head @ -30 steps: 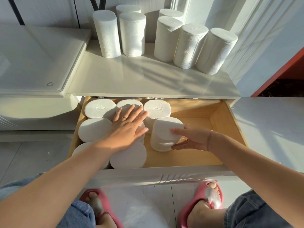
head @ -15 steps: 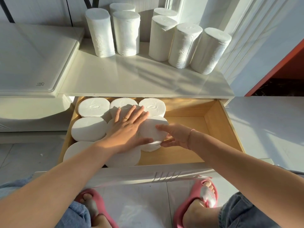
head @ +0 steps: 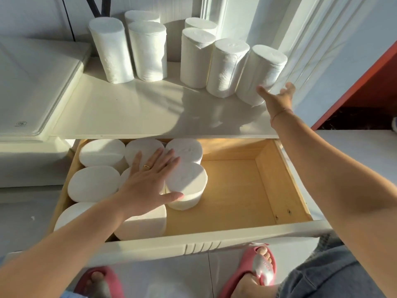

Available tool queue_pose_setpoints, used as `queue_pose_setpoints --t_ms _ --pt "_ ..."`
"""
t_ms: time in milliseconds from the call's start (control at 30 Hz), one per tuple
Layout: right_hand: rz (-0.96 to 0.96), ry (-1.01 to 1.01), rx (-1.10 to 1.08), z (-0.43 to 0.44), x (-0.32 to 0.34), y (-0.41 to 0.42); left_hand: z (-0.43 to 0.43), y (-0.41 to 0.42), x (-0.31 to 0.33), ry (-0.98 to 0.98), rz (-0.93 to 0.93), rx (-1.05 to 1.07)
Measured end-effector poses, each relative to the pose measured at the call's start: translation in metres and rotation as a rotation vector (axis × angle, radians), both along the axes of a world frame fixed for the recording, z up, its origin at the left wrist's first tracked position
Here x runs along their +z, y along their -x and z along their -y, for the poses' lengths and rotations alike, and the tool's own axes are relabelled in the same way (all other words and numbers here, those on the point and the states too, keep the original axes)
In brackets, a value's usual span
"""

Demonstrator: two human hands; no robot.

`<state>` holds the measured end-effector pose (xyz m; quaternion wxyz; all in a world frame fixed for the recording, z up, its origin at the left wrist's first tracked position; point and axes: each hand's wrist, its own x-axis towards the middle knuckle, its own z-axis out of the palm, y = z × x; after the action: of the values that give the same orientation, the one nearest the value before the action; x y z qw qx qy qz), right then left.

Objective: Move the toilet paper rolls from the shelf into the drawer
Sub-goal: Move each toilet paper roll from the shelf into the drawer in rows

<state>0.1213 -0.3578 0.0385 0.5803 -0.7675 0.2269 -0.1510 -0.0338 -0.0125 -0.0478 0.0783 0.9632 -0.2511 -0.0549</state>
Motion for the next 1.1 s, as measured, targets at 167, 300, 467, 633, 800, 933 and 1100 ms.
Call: queue_pose_setpoints --t_ms 167,300,467,633,800,933,1100 --pt "0.09 -0.036 0.098 0.001 -0.01 -0.031 0.002 -0.002 0.001 -0.002 0.038 0.01" --pt "0.19 -0.037 0.047 -0.003 -0.006 -0.045 0.003 -0.005 0.001 -0.019 0.055 0.024" --pt "0.208 0.019 0.025 -0.008 -0.004 -0.041 0.004 -0.007 0.001 -0.051 0.051 0.036" --pt "0.233 0.043 0.144 -0.02 0.002 0.004 0.003 -0.007 0.0 -0.009 0.027 0.031" --pt "0.169 0.005 0.68 -0.028 0.01 0.091 0.002 -0.01 -0.002 -0.022 0.041 0.023" --pt "-0.035 -0.059 1.006 -0.024 -0.001 0.136 0.005 -0.008 0.003 -0.048 0.069 0.027" --pt "-0.268 0.041 1.021 -0.025 -0.046 0.14 0.005 -0.007 0.007 -0.016 0.024 0.025"
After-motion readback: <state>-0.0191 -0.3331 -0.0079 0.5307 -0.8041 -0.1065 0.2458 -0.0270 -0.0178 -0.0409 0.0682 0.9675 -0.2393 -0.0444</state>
